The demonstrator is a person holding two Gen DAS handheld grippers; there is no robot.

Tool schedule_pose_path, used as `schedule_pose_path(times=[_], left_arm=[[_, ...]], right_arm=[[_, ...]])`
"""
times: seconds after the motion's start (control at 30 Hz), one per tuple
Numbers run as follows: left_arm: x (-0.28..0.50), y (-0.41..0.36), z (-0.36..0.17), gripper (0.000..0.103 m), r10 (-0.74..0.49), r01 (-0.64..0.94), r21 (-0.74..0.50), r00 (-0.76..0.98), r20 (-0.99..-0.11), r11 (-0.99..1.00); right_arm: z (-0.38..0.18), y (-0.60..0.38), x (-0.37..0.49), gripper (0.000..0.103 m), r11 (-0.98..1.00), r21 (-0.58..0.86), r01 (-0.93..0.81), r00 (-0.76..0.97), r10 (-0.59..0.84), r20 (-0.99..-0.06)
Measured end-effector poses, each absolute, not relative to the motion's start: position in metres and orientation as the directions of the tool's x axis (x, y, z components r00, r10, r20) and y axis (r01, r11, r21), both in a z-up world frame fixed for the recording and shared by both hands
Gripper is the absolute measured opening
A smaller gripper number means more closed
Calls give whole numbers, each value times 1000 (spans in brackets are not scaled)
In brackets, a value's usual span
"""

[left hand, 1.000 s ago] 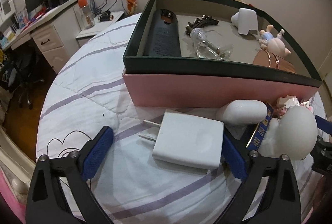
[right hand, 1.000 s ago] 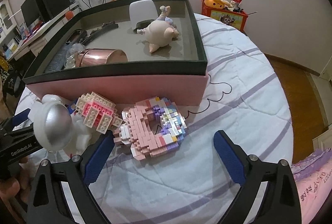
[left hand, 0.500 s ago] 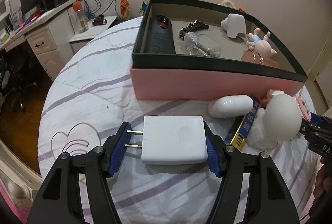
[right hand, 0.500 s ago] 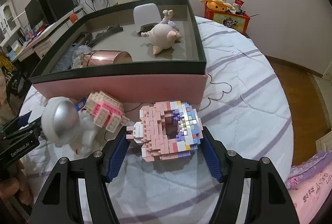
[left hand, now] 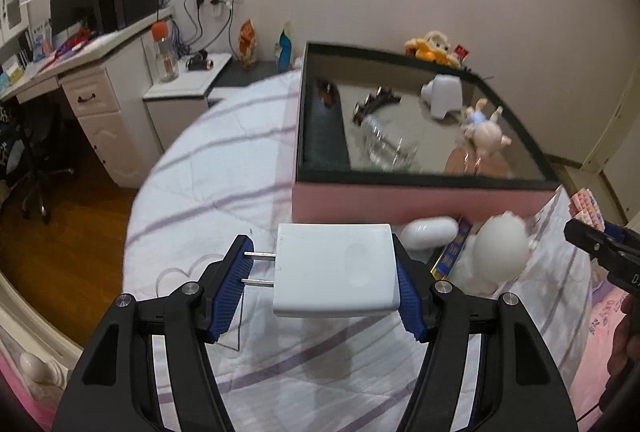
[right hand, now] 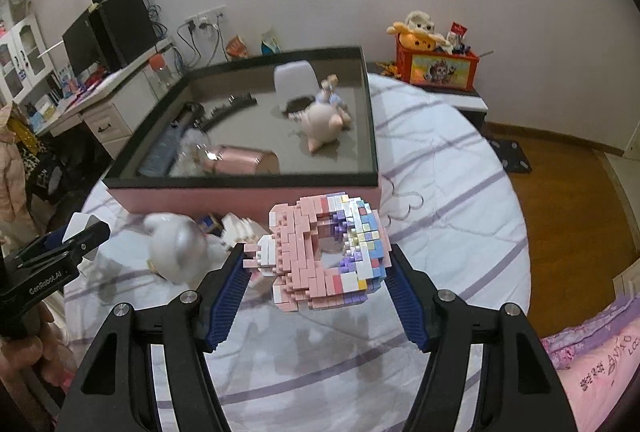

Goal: Organize rigid objects
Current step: 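Lower the charger into the box with the left tool while the right tool places the block figure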

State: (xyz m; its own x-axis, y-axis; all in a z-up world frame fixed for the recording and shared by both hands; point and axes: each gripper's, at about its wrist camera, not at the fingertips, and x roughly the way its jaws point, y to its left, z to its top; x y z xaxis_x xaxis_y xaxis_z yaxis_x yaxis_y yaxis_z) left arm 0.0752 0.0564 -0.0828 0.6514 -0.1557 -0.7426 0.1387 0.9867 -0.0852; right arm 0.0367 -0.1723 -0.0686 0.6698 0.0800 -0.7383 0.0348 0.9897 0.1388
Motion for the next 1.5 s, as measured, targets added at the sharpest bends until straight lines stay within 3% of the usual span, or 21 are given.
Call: schedule_pose_path(times=[0.57, 1.5], left_arm=[[127, 31, -32, 66, -201, 196, -85, 707, -679, 977], [190, -4, -80, 66, -211, 218, -91, 627, -750, 972]], right_arm=[[-27, -163, 88, 68, 991, 130, -19, 719, 104, -687], [-76, -164, 166, 68, 986, 164, -17, 608, 140, -782]])
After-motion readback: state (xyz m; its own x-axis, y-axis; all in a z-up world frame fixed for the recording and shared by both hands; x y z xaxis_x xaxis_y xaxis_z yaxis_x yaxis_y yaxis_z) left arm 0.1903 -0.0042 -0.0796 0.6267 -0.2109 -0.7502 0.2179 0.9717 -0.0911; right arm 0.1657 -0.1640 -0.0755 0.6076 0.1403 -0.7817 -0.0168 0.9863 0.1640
